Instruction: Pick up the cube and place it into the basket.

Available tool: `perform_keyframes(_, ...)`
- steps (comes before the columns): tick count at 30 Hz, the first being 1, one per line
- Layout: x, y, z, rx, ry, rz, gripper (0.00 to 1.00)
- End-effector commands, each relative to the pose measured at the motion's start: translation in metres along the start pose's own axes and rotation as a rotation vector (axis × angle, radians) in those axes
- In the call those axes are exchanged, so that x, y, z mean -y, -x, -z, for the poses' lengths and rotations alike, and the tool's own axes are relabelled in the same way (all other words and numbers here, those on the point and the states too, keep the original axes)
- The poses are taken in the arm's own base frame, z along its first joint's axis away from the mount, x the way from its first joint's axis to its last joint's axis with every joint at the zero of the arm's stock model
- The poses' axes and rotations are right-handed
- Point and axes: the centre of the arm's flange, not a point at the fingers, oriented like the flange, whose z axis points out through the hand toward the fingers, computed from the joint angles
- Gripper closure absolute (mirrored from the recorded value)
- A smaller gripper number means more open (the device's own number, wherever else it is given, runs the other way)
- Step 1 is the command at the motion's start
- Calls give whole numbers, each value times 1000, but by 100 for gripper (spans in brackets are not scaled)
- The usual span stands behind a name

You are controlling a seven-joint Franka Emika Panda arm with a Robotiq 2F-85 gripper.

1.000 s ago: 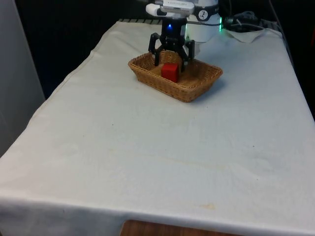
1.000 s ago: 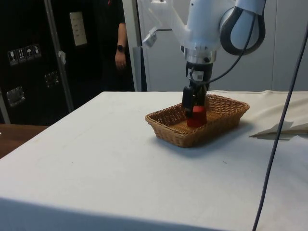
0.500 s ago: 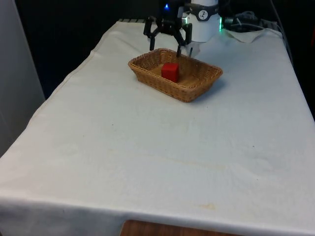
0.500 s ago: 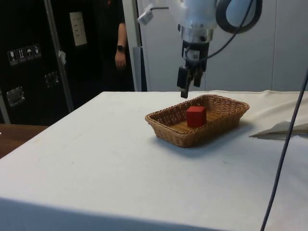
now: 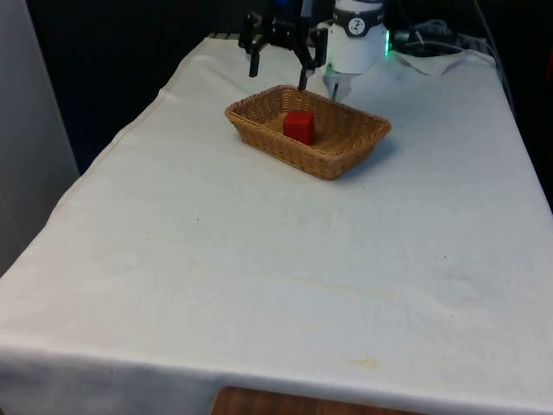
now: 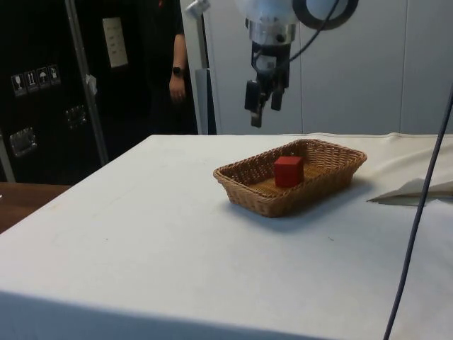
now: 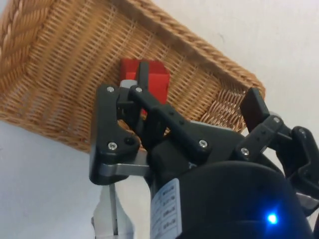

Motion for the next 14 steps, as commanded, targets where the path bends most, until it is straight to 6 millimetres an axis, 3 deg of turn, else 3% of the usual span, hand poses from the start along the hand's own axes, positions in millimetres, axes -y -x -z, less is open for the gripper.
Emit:
perform_keyframes(1, 3, -1, 2, 11, -11, 1, 0)
perform_keyframes(10, -2, -27, 16, 24, -11, -2, 0)
perform_keyframes(14, -4, -29, 17, 24, -6, -2, 0)
